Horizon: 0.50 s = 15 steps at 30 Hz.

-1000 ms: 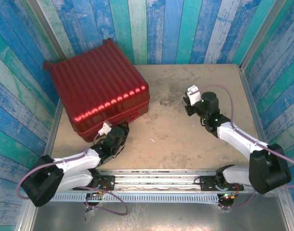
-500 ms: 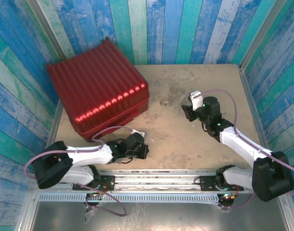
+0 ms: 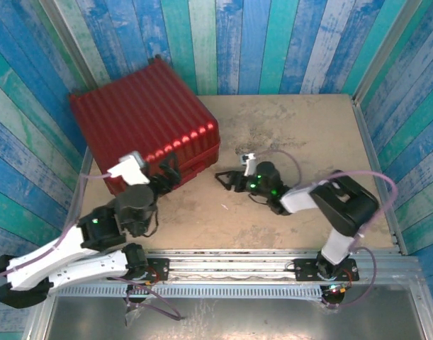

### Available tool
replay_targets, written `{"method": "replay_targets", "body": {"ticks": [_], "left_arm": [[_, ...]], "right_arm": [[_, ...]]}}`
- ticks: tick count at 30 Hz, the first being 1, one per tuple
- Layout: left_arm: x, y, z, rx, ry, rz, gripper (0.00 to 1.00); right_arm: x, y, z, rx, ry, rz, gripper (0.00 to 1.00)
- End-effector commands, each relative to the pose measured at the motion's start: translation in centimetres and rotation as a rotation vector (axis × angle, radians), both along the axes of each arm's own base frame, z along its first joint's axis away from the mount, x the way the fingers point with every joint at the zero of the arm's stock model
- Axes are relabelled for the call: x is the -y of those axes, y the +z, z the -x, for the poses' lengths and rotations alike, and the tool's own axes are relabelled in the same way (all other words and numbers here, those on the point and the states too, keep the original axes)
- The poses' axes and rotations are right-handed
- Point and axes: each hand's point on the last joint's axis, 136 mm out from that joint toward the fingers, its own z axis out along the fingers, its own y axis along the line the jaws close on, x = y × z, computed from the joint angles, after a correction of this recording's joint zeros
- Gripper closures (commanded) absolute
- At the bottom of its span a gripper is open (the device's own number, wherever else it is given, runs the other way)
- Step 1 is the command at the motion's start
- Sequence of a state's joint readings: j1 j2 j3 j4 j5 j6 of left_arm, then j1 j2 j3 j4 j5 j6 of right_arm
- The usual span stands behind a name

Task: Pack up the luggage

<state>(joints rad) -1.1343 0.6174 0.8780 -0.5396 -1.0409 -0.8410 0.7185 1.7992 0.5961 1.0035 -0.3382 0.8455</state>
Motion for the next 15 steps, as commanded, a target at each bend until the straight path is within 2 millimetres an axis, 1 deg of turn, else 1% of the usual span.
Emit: {"method": "replay_targets", "body": {"ticks": [1, 4, 6, 9, 11, 13, 14, 15], "left_arm": [[-7.3, -1.1, 1.5, -0.027, 0.272, -0.191, 0.01], [-9.3, -0.8, 2.2, -0.023, 0.313, -0.177, 0.01], [-10.2, -0.7, 2.6, -0.025, 0.328, -0.174, 0.01], [-11.9, -0.8, 3.3, -0.022, 0.370, -0.155, 0.00], [-12.8, -0.8, 3.6, -0.016, 0.392, -0.158, 0.00], [-13.2, -0.8, 3.8, -0.011, 0.401, -0.167, 0.02], [-13.3, -0.8, 3.8, -0.008, 0.404, -0.170, 0.02], [-13.2, -1.0, 3.8, -0.008, 0.404, -0.176, 0.03]], "right_arm": [[-3.9, 4.6, -1.0, 0.038, -0.001, -0.280, 0.18], [-6.6, 3.1, -1.2, -0.004, 0.010, -0.329, 0.18], [-8.0, 2.8, -0.9, -0.004, 0.016, -0.369, 0.18], [-10.1, 2.1, -0.7, -0.021, 0.029, -0.383, 0.17], [-11.0, 1.6, -0.7, -0.030, 0.025, -0.390, 0.18], [-11.6, 1.0, -1.0, -0.034, 0.008, -0.380, 0.22], [-11.7, 0.6, -1.2, -0.035, -0.003, -0.370, 0.28], [-11.7, 0.5, -1.5, -0.026, -0.015, -0.367, 0.36]]}}
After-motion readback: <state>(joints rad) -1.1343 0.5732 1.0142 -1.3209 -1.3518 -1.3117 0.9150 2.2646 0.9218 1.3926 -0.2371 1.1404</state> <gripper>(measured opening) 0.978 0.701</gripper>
